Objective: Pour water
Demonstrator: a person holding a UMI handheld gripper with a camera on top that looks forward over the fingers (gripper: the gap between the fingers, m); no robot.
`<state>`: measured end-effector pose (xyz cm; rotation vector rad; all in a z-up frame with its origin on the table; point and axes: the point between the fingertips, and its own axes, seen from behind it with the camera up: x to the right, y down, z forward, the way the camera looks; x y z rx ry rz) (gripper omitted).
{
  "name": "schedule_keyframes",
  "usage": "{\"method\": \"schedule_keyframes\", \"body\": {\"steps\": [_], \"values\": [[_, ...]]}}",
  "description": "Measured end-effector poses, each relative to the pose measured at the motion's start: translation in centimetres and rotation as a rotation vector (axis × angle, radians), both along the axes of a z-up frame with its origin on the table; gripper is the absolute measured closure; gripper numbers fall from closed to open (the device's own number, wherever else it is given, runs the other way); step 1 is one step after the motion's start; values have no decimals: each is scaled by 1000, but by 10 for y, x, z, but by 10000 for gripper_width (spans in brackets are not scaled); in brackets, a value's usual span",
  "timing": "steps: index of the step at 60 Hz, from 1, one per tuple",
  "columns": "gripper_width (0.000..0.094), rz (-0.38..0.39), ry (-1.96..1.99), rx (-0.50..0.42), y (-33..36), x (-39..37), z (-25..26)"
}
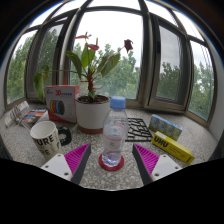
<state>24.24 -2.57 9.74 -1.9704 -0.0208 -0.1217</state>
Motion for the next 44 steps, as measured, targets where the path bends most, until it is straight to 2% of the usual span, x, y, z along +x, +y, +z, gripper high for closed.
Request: {"method": "schedule_keyframes", "body": {"steps": [22,44], "values": [[82,-71,13,-25,-153,-38,37],[83,-109,16,-19,-202,-49,44]]}}
